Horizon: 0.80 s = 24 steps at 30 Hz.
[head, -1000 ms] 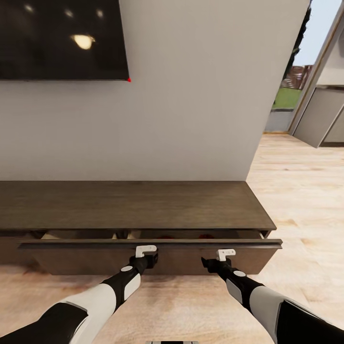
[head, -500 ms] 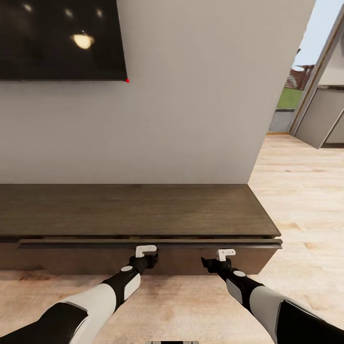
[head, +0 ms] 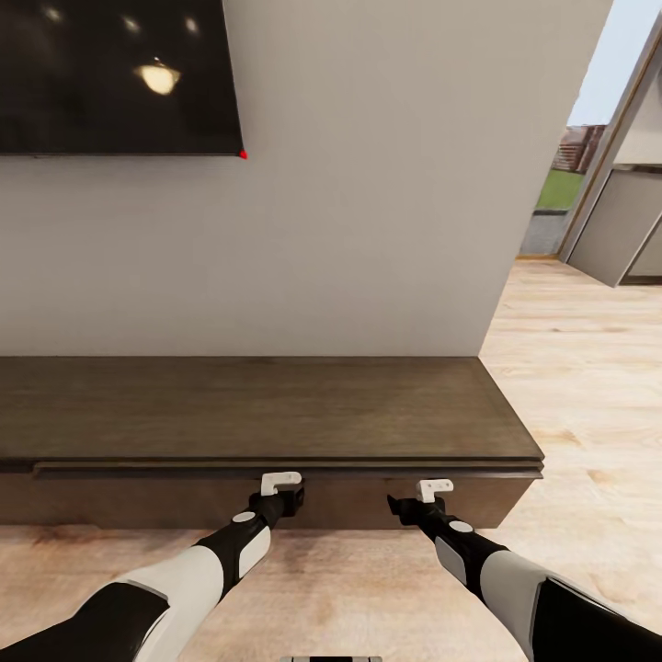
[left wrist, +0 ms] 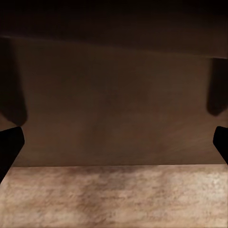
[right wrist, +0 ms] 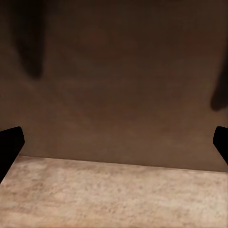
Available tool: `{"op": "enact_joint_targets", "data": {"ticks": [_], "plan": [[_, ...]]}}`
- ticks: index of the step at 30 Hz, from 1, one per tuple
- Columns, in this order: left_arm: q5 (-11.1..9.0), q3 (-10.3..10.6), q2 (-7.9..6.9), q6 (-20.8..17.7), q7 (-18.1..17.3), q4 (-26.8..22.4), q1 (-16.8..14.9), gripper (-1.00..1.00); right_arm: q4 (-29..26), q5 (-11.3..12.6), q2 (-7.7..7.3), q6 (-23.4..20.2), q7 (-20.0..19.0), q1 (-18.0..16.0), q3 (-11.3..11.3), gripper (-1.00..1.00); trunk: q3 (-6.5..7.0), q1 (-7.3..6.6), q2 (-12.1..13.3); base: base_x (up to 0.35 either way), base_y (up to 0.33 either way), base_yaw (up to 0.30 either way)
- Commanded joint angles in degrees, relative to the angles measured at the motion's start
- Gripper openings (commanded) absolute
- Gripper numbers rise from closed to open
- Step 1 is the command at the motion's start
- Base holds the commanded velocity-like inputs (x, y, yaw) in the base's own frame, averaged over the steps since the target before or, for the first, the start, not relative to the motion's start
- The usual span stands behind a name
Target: Place each of the two pumpkins and all three candles from the living room inside a cabinet in the living room (use any cabinet), then make sure every cabinet is closed, and position the cauldron so it is next to a table in the living room.
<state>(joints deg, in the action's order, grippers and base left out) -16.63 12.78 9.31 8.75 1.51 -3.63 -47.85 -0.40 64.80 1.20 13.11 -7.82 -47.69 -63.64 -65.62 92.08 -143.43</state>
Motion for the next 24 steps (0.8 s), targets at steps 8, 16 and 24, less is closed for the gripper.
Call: {"op": "enact_joint_targets", "data": {"ticks": [8,16,24], "plan": [[-0.41,0.67,0.01,0.21,0.16,0.03,-0.05,1.0,0.13,0.62,0.03,0.16,-0.35,-0.03,-0.35,1.0,-0.04,-0.01,-0.02,0.027,0.0,0.0],[-0.41,0.67,0.01,0.21,0.16,0.03,-0.05,1.0,0.13,0.59,0.03,0.16,-0.35,-0.03,-0.35,1.0,-0.04,-0.01,-0.02,0.117,0.0,0.0],[-0.42,0.67,0.0,0.21,0.16,0.04,-0.05,1.0,0.12,0.59,0.03,0.16,-0.35,-0.04,-0.35,1.0,-0.04,-0.01,-0.02,0.006,0.0,0.0]]}}
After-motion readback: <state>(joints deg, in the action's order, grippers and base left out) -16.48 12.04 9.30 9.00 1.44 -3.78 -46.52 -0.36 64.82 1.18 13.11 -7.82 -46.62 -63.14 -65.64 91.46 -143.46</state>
